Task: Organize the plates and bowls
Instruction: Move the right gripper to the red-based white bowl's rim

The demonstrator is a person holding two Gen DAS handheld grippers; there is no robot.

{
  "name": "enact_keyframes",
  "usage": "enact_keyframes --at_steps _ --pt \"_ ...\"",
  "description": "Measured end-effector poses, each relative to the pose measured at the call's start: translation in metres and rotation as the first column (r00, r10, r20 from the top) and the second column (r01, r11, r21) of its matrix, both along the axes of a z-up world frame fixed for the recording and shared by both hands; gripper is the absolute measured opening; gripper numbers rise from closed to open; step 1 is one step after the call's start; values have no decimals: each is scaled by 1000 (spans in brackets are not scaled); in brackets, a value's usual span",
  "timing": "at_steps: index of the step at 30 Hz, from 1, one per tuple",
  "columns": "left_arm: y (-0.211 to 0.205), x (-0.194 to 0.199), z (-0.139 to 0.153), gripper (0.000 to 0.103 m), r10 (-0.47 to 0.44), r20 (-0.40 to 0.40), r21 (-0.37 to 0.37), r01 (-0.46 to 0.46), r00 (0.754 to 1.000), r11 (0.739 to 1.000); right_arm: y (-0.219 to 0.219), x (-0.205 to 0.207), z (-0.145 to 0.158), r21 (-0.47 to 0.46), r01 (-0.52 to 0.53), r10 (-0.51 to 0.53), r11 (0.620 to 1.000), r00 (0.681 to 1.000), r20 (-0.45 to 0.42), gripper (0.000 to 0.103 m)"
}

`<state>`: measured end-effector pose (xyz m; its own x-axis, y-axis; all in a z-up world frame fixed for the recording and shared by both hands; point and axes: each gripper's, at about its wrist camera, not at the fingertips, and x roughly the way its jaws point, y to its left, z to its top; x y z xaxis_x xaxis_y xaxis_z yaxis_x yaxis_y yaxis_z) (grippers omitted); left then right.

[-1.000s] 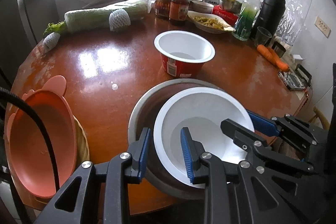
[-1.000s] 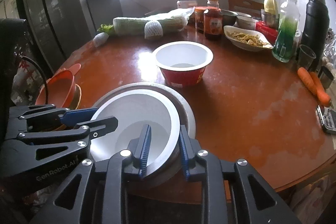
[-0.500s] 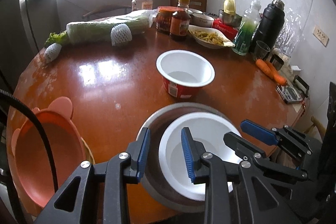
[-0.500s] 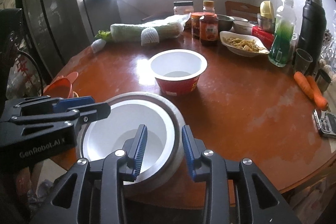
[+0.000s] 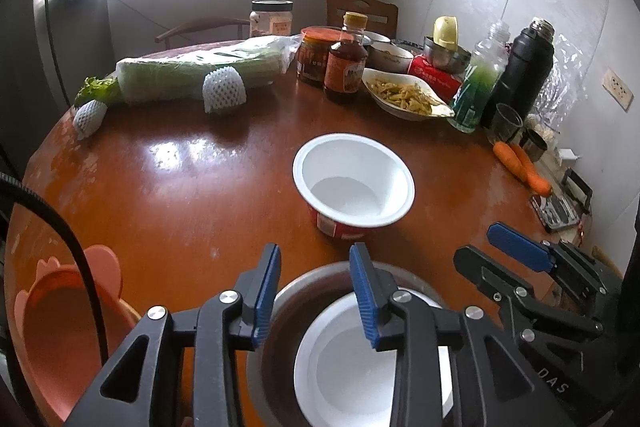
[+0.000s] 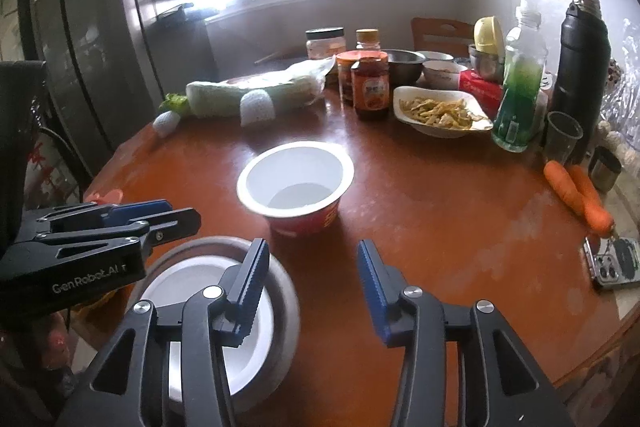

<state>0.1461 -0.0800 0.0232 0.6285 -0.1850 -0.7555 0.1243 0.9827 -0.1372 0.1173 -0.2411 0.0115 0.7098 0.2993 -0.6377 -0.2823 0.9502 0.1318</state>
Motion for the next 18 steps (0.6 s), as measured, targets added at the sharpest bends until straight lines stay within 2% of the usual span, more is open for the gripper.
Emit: enact_keyframes --at_steps 12,18 --pt "-6 36 6 40 31 7 3 -31 999 1000 -8 38 2 6 4 -4 1000 1000 -22 49" --pt "-7 54 -1 40 49 -28 0 -49 998 999 -10 57 1 0 7 -7 1000 999 -43 49"
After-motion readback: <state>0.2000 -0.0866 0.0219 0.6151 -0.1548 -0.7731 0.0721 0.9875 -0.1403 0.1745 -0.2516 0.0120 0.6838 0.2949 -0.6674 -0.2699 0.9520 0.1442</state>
